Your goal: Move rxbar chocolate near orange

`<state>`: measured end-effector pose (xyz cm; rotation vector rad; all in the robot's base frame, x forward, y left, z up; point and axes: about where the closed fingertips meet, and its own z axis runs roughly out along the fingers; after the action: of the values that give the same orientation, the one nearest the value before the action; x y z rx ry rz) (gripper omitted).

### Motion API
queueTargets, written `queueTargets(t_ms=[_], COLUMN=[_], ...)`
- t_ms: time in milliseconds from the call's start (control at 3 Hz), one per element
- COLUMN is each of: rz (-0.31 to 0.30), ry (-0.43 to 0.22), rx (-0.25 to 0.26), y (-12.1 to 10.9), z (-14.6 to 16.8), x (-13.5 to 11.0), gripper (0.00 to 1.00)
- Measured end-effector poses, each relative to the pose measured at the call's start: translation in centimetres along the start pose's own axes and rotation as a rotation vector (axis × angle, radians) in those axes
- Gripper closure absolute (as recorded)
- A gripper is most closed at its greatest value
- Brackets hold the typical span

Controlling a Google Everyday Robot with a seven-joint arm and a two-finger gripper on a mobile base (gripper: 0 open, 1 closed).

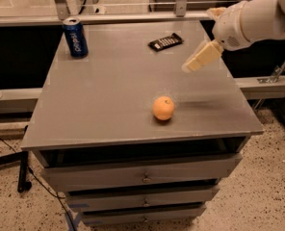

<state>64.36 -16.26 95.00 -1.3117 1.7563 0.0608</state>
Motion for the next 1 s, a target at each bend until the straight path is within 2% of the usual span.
queueTargets(t_ms=[333,1000], rz=[0.054,0.079], ry=[-0.066,-0.095], rx=[-0.013,-0.008], y=[-2.19,-2.98], z=[2.95,2.86], x=[0.08,0.48], gripper=[0.00,0.00])
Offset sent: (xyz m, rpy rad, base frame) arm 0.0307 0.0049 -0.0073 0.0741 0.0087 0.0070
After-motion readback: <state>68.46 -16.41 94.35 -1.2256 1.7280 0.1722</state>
